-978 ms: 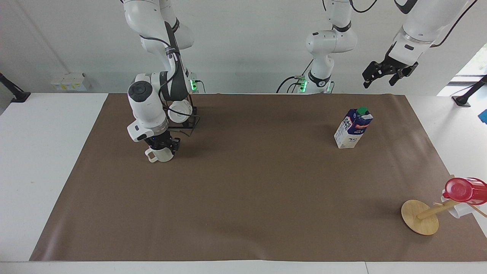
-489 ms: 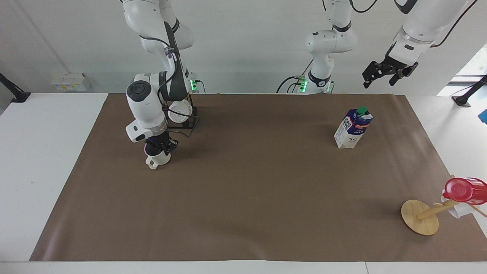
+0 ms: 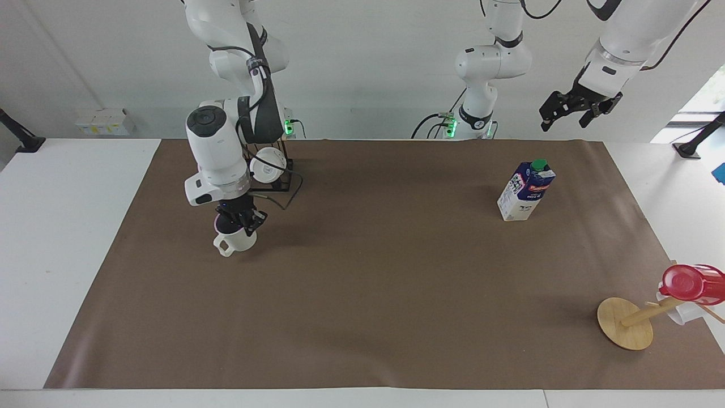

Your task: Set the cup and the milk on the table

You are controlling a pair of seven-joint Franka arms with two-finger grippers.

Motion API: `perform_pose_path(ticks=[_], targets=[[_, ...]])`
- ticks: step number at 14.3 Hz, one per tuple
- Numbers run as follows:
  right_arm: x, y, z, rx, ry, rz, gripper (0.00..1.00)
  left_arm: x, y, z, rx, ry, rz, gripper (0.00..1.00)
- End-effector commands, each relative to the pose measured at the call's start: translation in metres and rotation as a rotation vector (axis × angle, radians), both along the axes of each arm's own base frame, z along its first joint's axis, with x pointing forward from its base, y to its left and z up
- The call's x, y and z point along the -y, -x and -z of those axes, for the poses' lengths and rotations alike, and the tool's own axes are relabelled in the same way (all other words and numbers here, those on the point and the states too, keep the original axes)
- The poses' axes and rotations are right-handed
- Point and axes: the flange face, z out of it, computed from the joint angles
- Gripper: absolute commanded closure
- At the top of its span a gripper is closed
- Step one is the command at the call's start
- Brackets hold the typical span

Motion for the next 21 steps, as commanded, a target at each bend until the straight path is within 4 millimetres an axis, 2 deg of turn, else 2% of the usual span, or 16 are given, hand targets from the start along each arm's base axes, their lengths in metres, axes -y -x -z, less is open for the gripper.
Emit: perform_pose_path(ticks=[1, 3, 7, 9, 11, 13, 16, 18, 21], targets=[[-0.037, -0.011, -0.018, -0.015, -0.004, 0.052, 1.00, -0.003, 0.000, -0.006, -0.001, -0.019, -0.010, 0.00], [-0.068, -0.010, -0.028, -0.011, -0.002, 0.103, 1.00, -0.004, 0.000, -0.006, -0.001, -0.018, -0.012, 0.00], [-0.124, 0.007, -0.030, -0.004, -0.034, 0.221, 1.00, -0.003, 0.000, -0.006, -0.001, -0.019, -0.010, 0.00], [-0.149, 0.016, -0.029, -0.003, -0.039, 0.241, 1.00, -0.004, 0.000, -0.005, -0.003, -0.018, -0.012, 0.00], [-0.189, 0.028, -0.016, -0.009, -0.029, 0.258, 1.00, -0.004, 0.000, -0.006, -0.001, -0.018, -0.010, 0.00], [-0.218, 0.030, -0.021, 0.006, -0.046, 0.288, 1.00, -0.003, 0.000, -0.006, -0.001, -0.018, -0.009, 0.00], [-0.256, 0.044, -0.001, 0.007, -0.033, 0.299, 1.00, -0.002, 0.000, -0.008, 0.002, -0.019, -0.004, 0.00], [-0.283, 0.055, 0.023, 0.003, -0.022, 0.293, 1.00, -0.003, 0.000, -0.012, 0.015, -0.017, -0.001, 0.00], [-0.293, 0.058, 0.037, 0.021, -0.021, 0.286, 1.00, 0.000, 0.000, -0.014, 0.021, -0.016, 0.013, 0.00]])
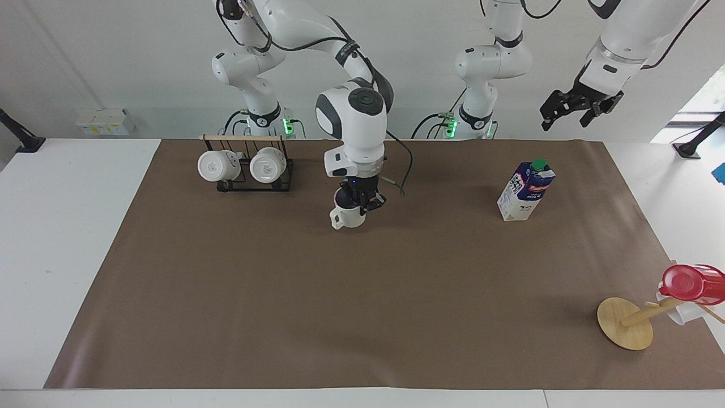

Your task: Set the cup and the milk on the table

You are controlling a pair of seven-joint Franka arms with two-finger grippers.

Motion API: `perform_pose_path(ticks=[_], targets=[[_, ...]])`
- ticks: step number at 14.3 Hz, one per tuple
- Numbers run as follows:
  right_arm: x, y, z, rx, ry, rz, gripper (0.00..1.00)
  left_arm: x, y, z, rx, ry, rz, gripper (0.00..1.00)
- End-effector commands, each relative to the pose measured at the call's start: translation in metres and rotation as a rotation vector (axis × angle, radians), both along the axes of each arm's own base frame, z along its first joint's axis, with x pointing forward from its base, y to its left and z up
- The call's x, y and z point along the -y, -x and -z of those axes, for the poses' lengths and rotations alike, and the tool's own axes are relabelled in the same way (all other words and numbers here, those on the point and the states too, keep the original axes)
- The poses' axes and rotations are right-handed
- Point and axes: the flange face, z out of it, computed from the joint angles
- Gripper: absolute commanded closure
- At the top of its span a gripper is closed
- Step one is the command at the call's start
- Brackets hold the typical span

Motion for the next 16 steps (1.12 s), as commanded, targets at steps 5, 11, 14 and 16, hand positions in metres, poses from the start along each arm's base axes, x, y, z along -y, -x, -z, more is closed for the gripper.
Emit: perform_pose_path(ticks=[5, 11, 14, 16], targets=[[-0.001, -0.005, 0.015, 0.038, 0.001, -0.009, 1.00, 0.004, 0.003, -0.002, 0.028, -0.016, 0.023, 0.00], [-0.009, 0.000, 0.025, 0.048, 0.009, -0.039, 1.00, 0.003, 0.010, 0.069, 0.050, -0.018, 0.060, 0.00], [-0.007, 0.001, 0.027, 0.043, 0.012, -0.037, 1.00, 0.001, 0.012, 0.107, 0.059, -0.018, 0.071, 0.00], [-0.007, 0.002, 0.029, 0.052, 0.003, -0.038, 1.00, -0.001, 0.012, 0.119, 0.067, -0.017, 0.084, 0.00]])
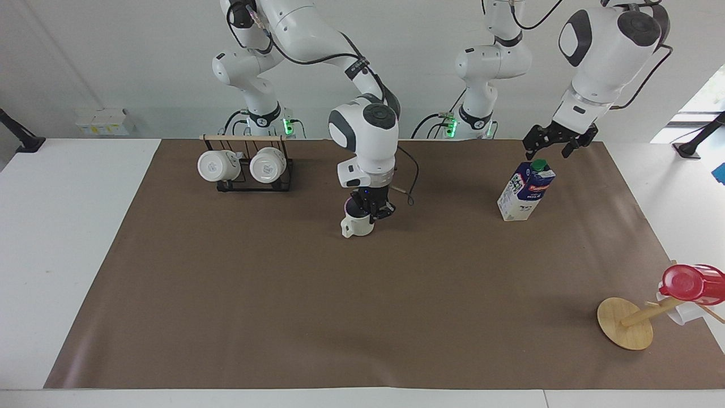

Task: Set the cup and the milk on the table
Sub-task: 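Lower the mug onto the table and open the right gripper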

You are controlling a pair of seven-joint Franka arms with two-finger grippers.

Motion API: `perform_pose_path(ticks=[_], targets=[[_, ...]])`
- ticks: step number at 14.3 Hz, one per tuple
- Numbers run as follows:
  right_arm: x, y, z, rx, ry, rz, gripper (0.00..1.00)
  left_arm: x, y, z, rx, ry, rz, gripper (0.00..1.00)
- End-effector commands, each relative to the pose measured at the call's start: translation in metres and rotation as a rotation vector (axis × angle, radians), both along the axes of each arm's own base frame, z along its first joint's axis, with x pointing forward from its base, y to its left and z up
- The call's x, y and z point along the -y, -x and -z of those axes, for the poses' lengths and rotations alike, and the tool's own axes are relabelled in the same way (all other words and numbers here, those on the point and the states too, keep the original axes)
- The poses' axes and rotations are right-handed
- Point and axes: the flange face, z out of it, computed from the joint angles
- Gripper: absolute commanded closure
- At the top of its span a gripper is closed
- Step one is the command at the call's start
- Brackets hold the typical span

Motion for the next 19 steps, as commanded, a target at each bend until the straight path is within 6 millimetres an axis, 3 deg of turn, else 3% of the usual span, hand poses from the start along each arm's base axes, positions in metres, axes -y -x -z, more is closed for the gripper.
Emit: perform_pose_path(ticks=[1, 3, 4, 5, 8, 11, 12, 15, 19], targets=[[0.004, 0.004, 0.005, 0.031, -0.007, -0.014, 1.00, -0.004, 0.013, 0.011, 0.034, -0.016, 0.023, 0.00], [0.006, 0.004, 0.007, 0.030, -0.007, -0.014, 0.50, -0.004, 0.014, 0.028, 0.045, -0.016, 0.025, 0.00], [0.005, 0.004, 0.006, 0.032, -0.007, -0.016, 0.30, -0.004, 0.014, 0.036, 0.049, -0.015, 0.032, 0.00], [0.004, 0.005, 0.005, 0.033, -0.003, -0.019, 0.00, -0.006, 0.015, 0.045, 0.056, -0.014, 0.046, 0.00], [0.003, 0.001, -0.005, 0.076, 0.047, -0.106, 0.00, -0.010, 0.018, 0.066, 0.069, -0.013, 0.071, 0.00], [0.013, -0.003, -0.040, 0.095, 0.032, -0.173, 0.00, -0.011, 0.018, 0.068, 0.074, -0.011, 0.132, 0.00], [0.026, -0.006, -0.056, 0.087, 0.035, -0.195, 0.00, -0.012, 0.018, 0.069, 0.072, -0.011, 0.143, 0.02], [0.067, -0.008, -0.107, 0.026, -0.021, -0.254, 0.00, -0.019, 0.018, 0.069, 0.069, -0.011, 0.149, 0.23], [0.127, -0.009, -0.144, -0.047, -0.003, -0.362, 0.00, -0.023, 0.016, 0.067, 0.067, -0.010, 0.155, 0.45]])
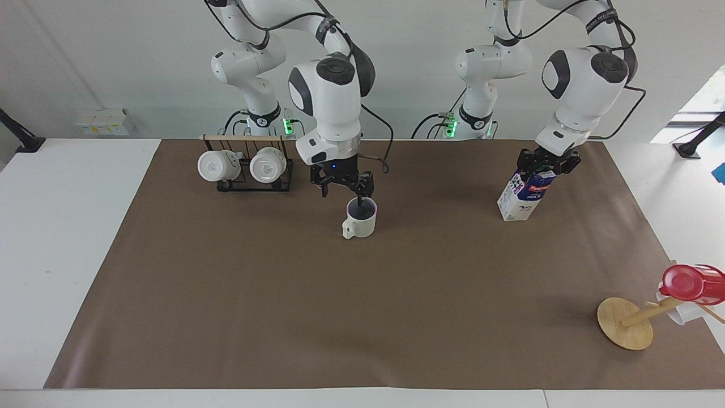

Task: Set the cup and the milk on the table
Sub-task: 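Lower the mug onto the table and open the right gripper, then carry the milk carton with the left gripper toward the mug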

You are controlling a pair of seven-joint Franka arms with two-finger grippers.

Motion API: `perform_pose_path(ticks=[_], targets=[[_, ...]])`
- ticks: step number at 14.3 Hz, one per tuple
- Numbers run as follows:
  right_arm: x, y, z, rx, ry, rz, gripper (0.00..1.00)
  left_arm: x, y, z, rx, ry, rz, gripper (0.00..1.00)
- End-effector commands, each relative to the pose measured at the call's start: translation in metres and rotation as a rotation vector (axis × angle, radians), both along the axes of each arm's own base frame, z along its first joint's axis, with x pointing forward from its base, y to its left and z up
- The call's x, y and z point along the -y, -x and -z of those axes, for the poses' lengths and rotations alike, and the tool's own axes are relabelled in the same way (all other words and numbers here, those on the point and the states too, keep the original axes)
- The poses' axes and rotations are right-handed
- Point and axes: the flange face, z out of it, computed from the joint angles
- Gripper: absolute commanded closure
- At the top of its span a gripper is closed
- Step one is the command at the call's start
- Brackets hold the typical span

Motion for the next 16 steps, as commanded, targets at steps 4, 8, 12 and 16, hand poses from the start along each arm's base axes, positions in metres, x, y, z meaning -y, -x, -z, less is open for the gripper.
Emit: perform_pose_path(ticks=[4, 8, 12, 16], targets=[[0.099, -0.006, -0.033, -0.078, 0.012, -0.134, 0.00, -0.003, 0.004, -0.004, 0.016, -0.017, 0.003, 0.55], [0.190, -0.016, -0.050, -0.090, 0.011, -0.169, 0.00, 0.021, -0.008, -0.024, 0.033, -0.013, -0.034, 0.56], [0.250, -0.021, -0.061, -0.069, 0.011, -0.147, 0.00, 0.096, -0.013, -0.037, 0.031, 0.003, -0.081, 0.57], [0.295, -0.013, -0.084, -0.042, 0.009, -0.151, 0.00, 0.186, -0.004, -0.054, 0.041, 0.019, -0.140, 0.59]])
